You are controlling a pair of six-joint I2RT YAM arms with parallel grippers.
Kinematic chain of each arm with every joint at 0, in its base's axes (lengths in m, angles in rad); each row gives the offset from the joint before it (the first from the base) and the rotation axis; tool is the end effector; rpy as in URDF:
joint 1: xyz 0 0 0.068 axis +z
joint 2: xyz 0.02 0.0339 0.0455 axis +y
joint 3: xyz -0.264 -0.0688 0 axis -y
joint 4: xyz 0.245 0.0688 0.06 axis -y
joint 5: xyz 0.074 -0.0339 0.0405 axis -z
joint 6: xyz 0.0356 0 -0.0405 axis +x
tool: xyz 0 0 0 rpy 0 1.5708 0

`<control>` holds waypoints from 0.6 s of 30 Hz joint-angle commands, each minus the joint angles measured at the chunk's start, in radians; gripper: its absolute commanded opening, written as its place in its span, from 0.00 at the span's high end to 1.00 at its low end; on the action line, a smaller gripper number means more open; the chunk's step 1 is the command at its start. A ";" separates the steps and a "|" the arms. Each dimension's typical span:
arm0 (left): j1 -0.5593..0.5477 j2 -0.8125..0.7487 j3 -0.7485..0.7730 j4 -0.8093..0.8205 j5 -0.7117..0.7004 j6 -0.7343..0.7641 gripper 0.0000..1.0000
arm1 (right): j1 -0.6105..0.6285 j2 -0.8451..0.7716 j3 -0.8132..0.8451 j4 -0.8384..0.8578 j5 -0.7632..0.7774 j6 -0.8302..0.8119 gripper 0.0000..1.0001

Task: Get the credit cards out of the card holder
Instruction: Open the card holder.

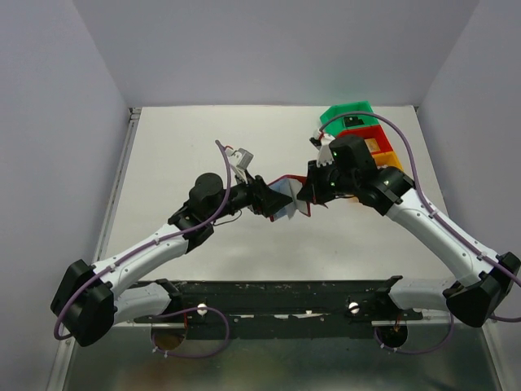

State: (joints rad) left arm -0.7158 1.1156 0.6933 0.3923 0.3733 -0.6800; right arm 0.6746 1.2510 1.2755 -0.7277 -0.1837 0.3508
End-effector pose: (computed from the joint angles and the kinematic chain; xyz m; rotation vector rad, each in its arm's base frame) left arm 0.1870 -0.1798 0.3017 0.3525 1.7464 -1.3464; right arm 0.2018 0.1697 0.3596 -0.4819 2.3230 0.7288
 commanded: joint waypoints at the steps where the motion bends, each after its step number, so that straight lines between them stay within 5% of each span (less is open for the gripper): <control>1: -0.010 -0.002 -0.015 0.002 -0.014 0.022 0.24 | 0.006 -0.002 0.022 0.004 0.013 0.005 1.00; 18: -0.010 -0.161 -0.084 -0.087 -0.086 0.099 0.33 | 0.003 -0.012 -0.042 0.092 -0.092 0.076 1.00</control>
State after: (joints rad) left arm -0.7204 1.0092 0.6350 0.3305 0.3260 -0.6170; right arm 0.6750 1.2510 1.2568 -0.6975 -0.2127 0.3893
